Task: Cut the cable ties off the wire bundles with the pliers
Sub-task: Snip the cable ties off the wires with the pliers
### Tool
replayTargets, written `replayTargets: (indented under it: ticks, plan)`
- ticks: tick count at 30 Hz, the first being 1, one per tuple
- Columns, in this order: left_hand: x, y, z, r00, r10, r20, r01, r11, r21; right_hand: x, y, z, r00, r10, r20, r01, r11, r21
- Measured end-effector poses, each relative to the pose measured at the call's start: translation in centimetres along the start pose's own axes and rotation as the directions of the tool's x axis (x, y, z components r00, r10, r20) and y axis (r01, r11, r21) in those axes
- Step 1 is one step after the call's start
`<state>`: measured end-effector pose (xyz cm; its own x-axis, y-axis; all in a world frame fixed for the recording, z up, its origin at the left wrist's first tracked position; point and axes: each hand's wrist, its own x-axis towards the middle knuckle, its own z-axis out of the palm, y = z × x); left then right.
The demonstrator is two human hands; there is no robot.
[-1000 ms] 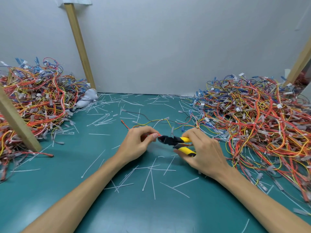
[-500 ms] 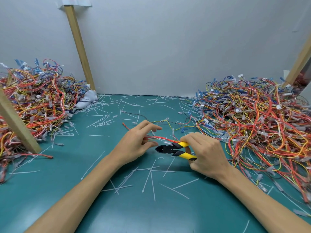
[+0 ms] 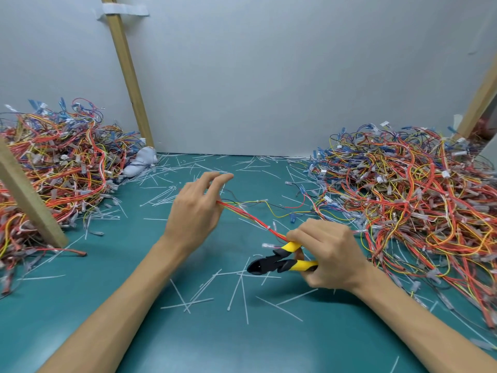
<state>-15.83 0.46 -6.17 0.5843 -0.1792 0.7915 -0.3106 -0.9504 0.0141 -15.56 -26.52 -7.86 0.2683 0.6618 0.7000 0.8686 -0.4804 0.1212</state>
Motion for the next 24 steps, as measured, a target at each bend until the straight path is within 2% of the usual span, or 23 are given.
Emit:
replayTargets:
  ticks: [4,7,9,11,14,16,18,24]
  plan:
    - [0.2,-0.4,-0.7,0.977,0.05,-0.205,-0.039,0.998,0.058,0.2,0.6,-0.1,1.0,0.002,-0.015,-0.003,0.996,-0.089]
    - [0.3,-1.0,-1.3,0.981,0.041,-0.188,-0.056,0.996,-0.073,-0.2,1.7,-0.3,0.993,0.112,0.023,-0.103,0.967,-0.234]
    - [0.3,-0.6,-1.4,0.997,-0.024,-0.079,0.004,0.969,-0.247,-0.5,2.4,-0.2,0.976,0.209,0.06,-0.181,0.933,-0.31]
    - [0.3,0.1,-1.1,0.993,-0.096,0.067,0.116,0.893,-0.435,-0.9,3.2,-0.2,0.953,0.288,0.098,-0.233,0.898,-0.372]
    - [0.4,0.3,-0.4,0.934,-0.14,0.328,0.331,0.687,-0.647,-1.5,4.7,-0.3,0.887,0.439,0.143,-0.34,0.831,-0.441]
    - [0.0,0.3,0.2,0.875,-0.096,0.475,0.426,0.621,-0.658,-2.0,5.6,-0.3,0.815,0.541,0.206,-0.401,0.784,-0.473]
    - [-0.6,0.7,1.0,0.853,-0.06,0.518,0.43,0.645,-0.632,-2.3,6.0,-0.2,0.763,0.588,0.269,-0.41,0.761,-0.502]
    - [-1.4,2.0,1.7,0.927,-0.1,0.362,0.304,0.764,-0.569,-2.2,5.8,-0.2,0.774,0.544,0.324,-0.359,0.798,-0.484]
